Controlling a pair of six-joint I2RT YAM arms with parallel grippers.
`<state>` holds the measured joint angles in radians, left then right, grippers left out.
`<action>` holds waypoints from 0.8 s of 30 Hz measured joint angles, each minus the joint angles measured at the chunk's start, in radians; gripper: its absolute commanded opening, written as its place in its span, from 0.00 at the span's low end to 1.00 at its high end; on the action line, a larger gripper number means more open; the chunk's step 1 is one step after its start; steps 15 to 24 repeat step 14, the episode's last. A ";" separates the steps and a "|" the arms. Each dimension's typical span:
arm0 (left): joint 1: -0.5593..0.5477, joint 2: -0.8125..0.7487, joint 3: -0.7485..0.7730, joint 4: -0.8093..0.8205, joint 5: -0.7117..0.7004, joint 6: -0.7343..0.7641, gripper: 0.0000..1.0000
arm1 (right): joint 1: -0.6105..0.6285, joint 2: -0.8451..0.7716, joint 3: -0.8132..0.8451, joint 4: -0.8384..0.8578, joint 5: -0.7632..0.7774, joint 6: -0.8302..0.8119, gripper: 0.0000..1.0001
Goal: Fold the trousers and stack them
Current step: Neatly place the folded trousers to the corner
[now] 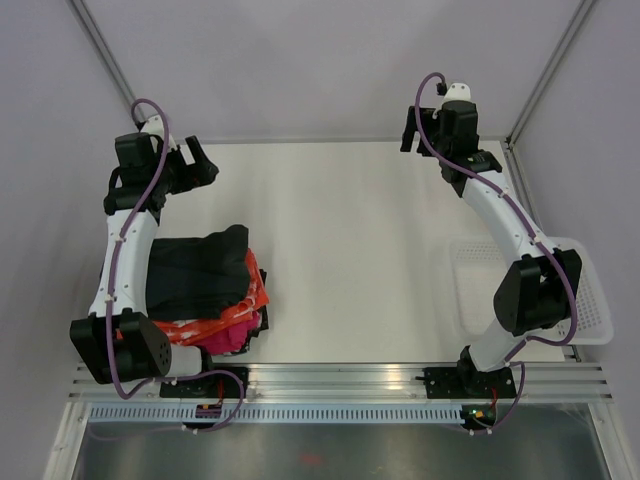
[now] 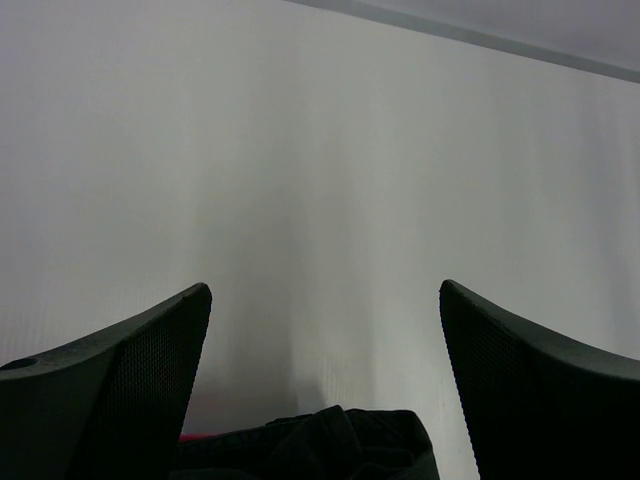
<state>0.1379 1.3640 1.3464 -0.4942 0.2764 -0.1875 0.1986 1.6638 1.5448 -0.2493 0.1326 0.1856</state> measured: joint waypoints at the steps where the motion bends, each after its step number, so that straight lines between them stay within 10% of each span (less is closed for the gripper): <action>1: 0.000 -0.001 0.000 0.002 -0.006 0.000 1.00 | 0.000 0.001 0.000 0.008 -0.004 0.000 0.98; 24: 0.000 -0.001 0.000 0.004 -0.025 0.006 1.00 | 0.000 0.028 0.002 0.044 -0.026 0.011 0.98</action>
